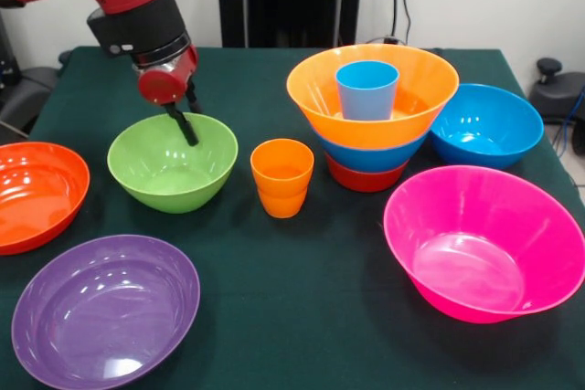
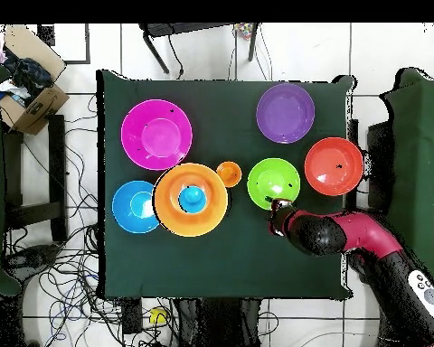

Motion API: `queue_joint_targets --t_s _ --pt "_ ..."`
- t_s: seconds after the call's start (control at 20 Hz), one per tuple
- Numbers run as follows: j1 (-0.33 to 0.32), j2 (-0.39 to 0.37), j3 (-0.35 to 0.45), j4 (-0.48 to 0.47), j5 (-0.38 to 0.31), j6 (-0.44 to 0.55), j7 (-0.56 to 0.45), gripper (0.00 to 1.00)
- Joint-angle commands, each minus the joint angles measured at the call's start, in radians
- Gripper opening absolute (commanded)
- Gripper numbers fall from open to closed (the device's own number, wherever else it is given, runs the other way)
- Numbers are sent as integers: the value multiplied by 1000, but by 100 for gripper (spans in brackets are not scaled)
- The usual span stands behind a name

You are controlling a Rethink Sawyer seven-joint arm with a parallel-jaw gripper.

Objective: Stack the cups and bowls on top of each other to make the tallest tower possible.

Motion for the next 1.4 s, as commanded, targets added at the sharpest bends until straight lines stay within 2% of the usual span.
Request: queue_joint_targets --t_s 0.05,0.8,1.15,1.25,1.3,1.35,1.4 --pt "52 46 -87 -63 -83 -44 -87 100" --pt "62 70 -110 -114 -112 -72 -67 100" --pt "59 58 -97 -124 -87 -65 -76 100" --pt "130 -1 -169 -135 -116 -132 185 100" --pt "166 -31 -205 -140 -130 -165 316 0" --pt "154 -27 -198 -136 -111 -183 321 0" --pt "120 -4 -166 -119 -64 -177 263 0"
